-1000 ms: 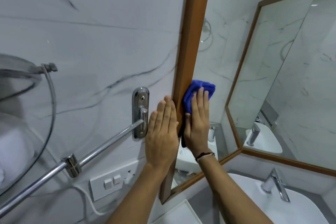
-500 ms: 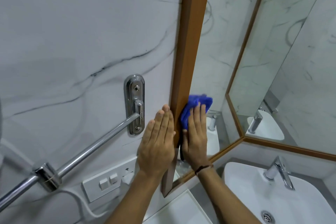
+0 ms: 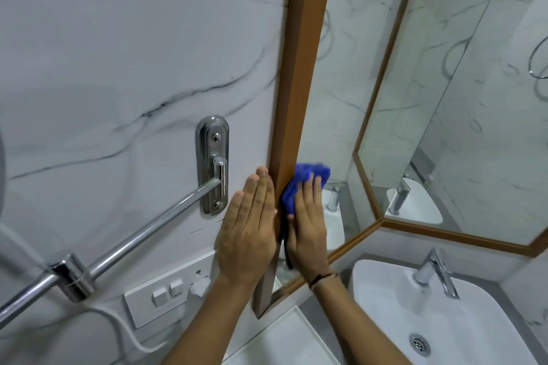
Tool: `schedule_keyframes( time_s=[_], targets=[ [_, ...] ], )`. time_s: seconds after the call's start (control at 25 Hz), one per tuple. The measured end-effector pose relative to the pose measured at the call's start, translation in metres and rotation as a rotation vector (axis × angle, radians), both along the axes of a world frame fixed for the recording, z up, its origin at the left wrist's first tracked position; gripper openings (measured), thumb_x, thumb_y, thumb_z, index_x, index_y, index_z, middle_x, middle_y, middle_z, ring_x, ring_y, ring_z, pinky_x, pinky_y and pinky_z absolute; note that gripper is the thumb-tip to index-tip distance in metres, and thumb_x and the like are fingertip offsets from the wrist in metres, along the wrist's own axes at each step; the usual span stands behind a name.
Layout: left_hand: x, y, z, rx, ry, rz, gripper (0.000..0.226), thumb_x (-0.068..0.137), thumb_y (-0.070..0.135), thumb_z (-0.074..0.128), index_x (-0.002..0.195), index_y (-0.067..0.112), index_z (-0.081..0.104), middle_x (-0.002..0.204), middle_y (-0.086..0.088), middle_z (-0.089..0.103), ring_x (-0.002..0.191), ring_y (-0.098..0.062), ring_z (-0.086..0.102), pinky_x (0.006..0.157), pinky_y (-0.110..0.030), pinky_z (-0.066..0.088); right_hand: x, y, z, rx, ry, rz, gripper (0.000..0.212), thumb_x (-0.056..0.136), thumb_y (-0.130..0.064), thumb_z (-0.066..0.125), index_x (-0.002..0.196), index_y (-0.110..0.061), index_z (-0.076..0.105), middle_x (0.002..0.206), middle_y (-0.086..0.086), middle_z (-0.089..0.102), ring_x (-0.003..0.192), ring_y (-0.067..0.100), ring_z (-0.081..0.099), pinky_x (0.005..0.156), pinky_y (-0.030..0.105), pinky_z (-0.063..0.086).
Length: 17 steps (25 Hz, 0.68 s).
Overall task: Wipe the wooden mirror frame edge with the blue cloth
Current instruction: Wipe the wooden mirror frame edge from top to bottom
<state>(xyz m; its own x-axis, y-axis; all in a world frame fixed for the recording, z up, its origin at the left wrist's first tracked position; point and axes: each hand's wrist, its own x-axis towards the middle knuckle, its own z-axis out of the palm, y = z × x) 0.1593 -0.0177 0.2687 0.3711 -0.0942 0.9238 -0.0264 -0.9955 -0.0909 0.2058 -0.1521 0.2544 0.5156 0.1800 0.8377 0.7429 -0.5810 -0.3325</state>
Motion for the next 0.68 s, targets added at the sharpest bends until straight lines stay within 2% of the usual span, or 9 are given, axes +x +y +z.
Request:
schedule_keyframes(
  time_s=[0.08, 0.16, 0.24, 0.36, 0.48, 0.56, 0.64, 0.68],
  targets=[
    [0.002, -0.003, -0.001, -0.044, 0.002, -0.024, 0.075, 0.112, 0.017, 0.056, 0.174, 0.002, 0.018, 0.184, -0.014, 0.006, 0.173, -0.024, 0.001, 0.141, -0.041, -0.001, 0.024, 0.0, 0.041, 0.006, -0.111, -0.001, 0.061, 0.12, -0.028, 0.032, 0.175, -0.028, 0.006, 0.185, -0.013, -0.004, 0.173, 0.026, 0.003, 0.139, 0.055, 0.019],
    [0.0, -0.005, -0.008, -0.097, 0.027, -0.041, 0.078, 0.11, 0.014, 0.058, 0.175, 0.003, 0.014, 0.183, -0.014, 0.008, 0.172, -0.025, -0.001, 0.141, -0.042, 0.0, 0.044, 0.0, 0.051, 0.043, -0.191, -0.023, 0.059, 0.12, -0.029, 0.033, 0.175, -0.026, 0.01, 0.185, -0.005, 0.002, 0.173, 0.031, 0.007, 0.14, 0.05, 0.014],
    [-0.003, -0.008, -0.025, -0.108, 0.071, -0.06, 0.073, 0.114, 0.012, 0.047, 0.175, 0.003, 0.01, 0.184, -0.014, 0.004, 0.172, -0.026, -0.001, 0.141, -0.043, 0.002, 0.038, 0.002, 0.011, 0.061, -0.133, -0.008, 0.06, 0.12, -0.027, 0.034, 0.175, -0.025, 0.01, 0.186, -0.003, 0.004, 0.173, 0.032, 0.009, 0.14, 0.05, 0.014],
    [-0.009, -0.009, -0.049, -0.124, 0.164, -0.107, 0.062, 0.119, 0.017, 0.021, 0.176, 0.003, 0.002, 0.185, -0.014, -0.009, 0.173, -0.027, -0.003, 0.141, -0.044, -0.001, -0.002, 0.003, -0.101, 0.027, 0.096, -0.026, 0.07, 0.116, -0.021, 0.043, 0.176, -0.029, 0.007, 0.186, -0.004, 0.005, 0.172, 0.03, 0.013, 0.139, 0.053, 0.021],
    [-0.012, -0.014, -0.071, -0.132, 0.221, -0.072, 0.06, 0.12, 0.02, 0.012, 0.176, 0.002, 0.0, 0.185, -0.015, -0.012, 0.172, -0.028, -0.007, 0.14, -0.044, -0.005, -0.033, -0.006, -0.189, -0.063, 0.253, -0.054, 0.069, 0.117, -0.027, 0.039, 0.176, -0.032, 0.002, 0.186, -0.009, 0.001, 0.173, 0.023, 0.01, 0.131, 0.055, 0.031],
    [-0.014, -0.017, -0.088, -0.161, 0.247, -0.057, 0.06, 0.12, 0.021, 0.012, 0.175, 0.001, -0.001, 0.185, -0.016, -0.013, 0.172, -0.028, -0.009, 0.14, -0.044, -0.006, -0.038, -0.012, -0.212, -0.124, 0.216, -0.07, 0.071, 0.117, -0.026, 0.039, 0.176, -0.031, 0.0, 0.186, -0.011, -0.002, 0.173, 0.018, 0.004, 0.13, 0.052, 0.03],
    [-0.019, -0.02, -0.106, -0.151, 0.283, -0.051, 0.06, 0.12, 0.02, 0.013, 0.175, 0.001, -0.001, 0.185, -0.015, -0.014, 0.172, -0.027, -0.011, 0.14, -0.043, -0.005, -0.029, -0.013, -0.201, -0.122, 0.141, -0.068, 0.078, 0.112, -0.015, 0.046, 0.176, -0.027, 0.003, 0.186, -0.009, 0.002, 0.173, 0.022, 0.005, 0.133, 0.05, 0.03],
    [-0.02, -0.02, -0.114, -0.145, 0.284, -0.051, 0.059, 0.12, 0.019, 0.014, 0.175, 0.001, 0.0, 0.185, -0.015, -0.014, 0.172, -0.027, -0.011, 0.14, -0.043, -0.004, -0.019, -0.011, -0.188, -0.101, 0.1, -0.069, 0.073, 0.114, -0.012, 0.044, 0.176, -0.025, 0.007, 0.186, -0.007, 0.006, 0.173, 0.026, 0.009, 0.136, 0.049, 0.029]
  ],
)
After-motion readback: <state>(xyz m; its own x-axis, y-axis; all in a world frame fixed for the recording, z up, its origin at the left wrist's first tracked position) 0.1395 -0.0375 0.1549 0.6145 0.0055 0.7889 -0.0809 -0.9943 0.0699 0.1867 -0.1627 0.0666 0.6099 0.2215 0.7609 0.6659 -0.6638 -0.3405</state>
